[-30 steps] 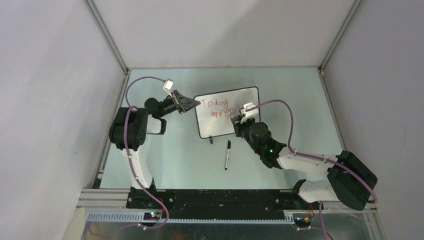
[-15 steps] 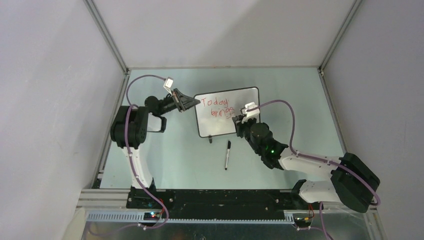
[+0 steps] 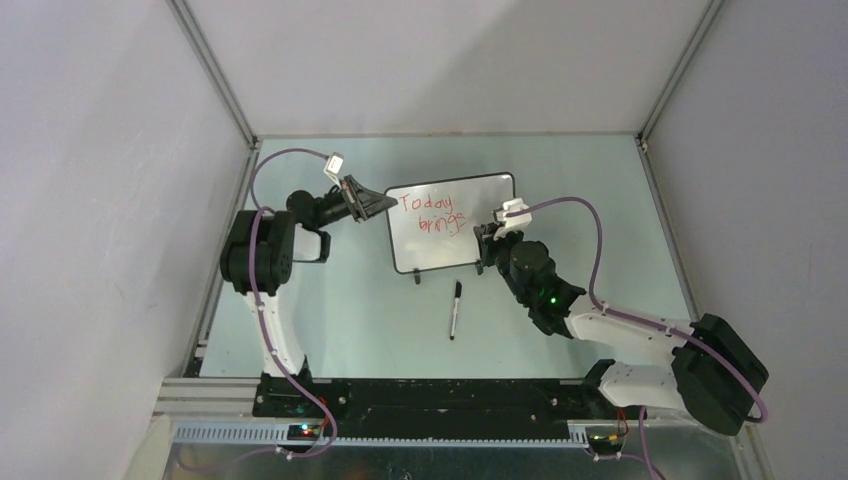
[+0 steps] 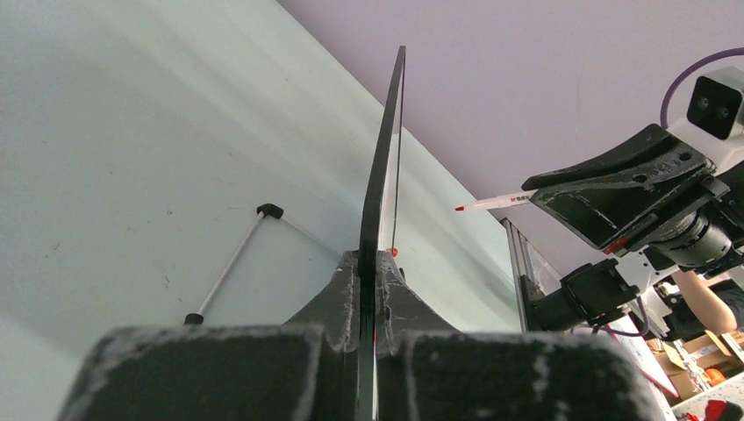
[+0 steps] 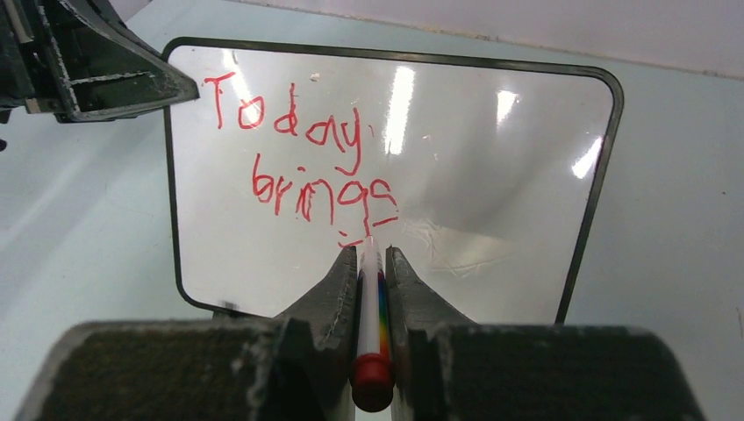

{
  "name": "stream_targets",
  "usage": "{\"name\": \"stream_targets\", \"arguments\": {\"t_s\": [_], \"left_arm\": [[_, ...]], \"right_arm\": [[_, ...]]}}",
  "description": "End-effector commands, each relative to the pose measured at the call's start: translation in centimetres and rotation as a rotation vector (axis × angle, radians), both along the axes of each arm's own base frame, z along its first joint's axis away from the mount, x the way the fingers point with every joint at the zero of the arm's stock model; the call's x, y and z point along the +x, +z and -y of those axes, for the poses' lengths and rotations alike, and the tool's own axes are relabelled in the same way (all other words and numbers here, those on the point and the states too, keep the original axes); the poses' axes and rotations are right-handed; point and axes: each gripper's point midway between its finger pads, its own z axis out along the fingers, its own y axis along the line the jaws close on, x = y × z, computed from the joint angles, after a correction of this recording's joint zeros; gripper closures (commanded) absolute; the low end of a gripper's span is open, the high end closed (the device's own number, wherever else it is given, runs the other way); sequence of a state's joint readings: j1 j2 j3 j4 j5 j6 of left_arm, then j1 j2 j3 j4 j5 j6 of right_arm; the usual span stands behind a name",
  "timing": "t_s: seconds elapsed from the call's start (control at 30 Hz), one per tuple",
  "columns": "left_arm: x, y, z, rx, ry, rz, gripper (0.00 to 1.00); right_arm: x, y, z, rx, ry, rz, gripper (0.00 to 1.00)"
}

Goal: Write a sentence on the whiteboard

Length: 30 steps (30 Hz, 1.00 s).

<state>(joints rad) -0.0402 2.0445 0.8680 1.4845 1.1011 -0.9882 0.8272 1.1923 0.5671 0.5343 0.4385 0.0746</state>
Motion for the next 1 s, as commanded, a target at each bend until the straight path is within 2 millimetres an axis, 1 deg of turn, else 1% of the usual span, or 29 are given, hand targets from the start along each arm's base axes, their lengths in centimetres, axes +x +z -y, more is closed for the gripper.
{"name": "stream_targets", "arguments": {"t_s": [0.0, 0.1, 0.2, 0.27, 0.3, 0.33, 0.37, 0.43, 0.5, 0.53, 0.57, 0.6, 0.63, 0.67, 0.7, 0.73, 0.83, 0.97], "left_arm": [[0.9, 0.9, -0.5, -0.005, 0.024, 0.07, 1.0], [1.1, 1.0, -0.4, -0.007, 0.033, 0.073, 1.0], [1.1, 1.1, -0.4, -0.006, 0.032, 0.08, 1.0], [0.9, 1.2, -0.4, -0.001, 0.025, 0.086, 1.0], [0.9, 1.3, -0.4, 0.0, 0.026, 0.09, 1.0], [0.9, 1.2, -0.4, 0.001, 0.027, 0.091, 1.0], [0.9, 1.2, -0.4, -0.001, 0.027, 0.089, 1.0], [1.1, 1.3, -0.4, -0.004, 0.025, 0.085, 1.0], [1.1, 1.1, -0.4, -0.006, 0.021, 0.077, 1.0], [1.1, 1.1, -0.4, -0.006, 0.022, 0.077, 1.0], [1.1, 1.2, -0.4, -0.004, 0.023, 0.082, 1.0], [1.1, 1.2, -0.4, -0.004, 0.023, 0.082, 1.0], [1.1, 1.1, -0.4, -0.004, 0.022, 0.081, 1.0], [1.1, 1.1, -0.4, -0.004, 0.022, 0.08, 1.0], [1.1, 1.2, -0.4, -0.004, 0.021, 0.081, 1.0], [1.0, 1.2, -0.4, -0.004, 0.021, 0.082, 1.0], [1.0, 1.2, -0.4, -0.002, 0.02, 0.085, 1.0], [0.8, 1.2, -0.3, 0.0, 0.016, 0.084, 1.0]], "right_arm": [[0.2, 1.4, -1.3, 0.036, 0.043, 0.044, 1.0], [0.0, 1.0, -2.3, 0.029, 0.08, 0.046, 1.0], [-0.4, 1.1, -3.4, 0.036, 0.111, 0.061, 1.0], [-0.7, 0.8, -4.1, 0.035, 0.129, 0.061, 1.0], [-0.7, 0.2, -4.5, 0.027, 0.138, 0.054, 1.0], [-0.9, 0.4, -5.0, 0.037, 0.151, 0.064, 1.0], [-1.0, 0.0, -5.5, 0.029, 0.163, 0.062, 1.0], [-1.3, 0.1, -6.4, 0.028, 0.18, 0.085, 1.0], [-2.1, 0.0, -7.5, 0.011, 0.198, 0.106, 1.0], [-2.1, -0.1, -7.5, -0.013, 0.187, 0.12, 1.0], [-2.6, -0.3, -8.1, -0.025, 0.196, 0.129, 1.0], [-2.5, -0.8, -8.0, -0.06, 0.176, 0.139, 1.0], [-2.9, -0.5, -8.6, -0.06, 0.183, 0.159, 1.0], [-2.8, -0.9, -8.4, -0.096, 0.16, 0.173, 1.0], [-3.2, -0.6, -8.9, -0.093, 0.166, 0.191, 1.0], [-3.1, -0.9, -8.8, -0.119, 0.152, 0.199, 1.0], [-3.3, -1.2, -9.2, -0.127, 0.156, 0.208, 1.0], [-3.1, -1.6, -9.3, -0.138, 0.149, 0.212, 1.0]]}}
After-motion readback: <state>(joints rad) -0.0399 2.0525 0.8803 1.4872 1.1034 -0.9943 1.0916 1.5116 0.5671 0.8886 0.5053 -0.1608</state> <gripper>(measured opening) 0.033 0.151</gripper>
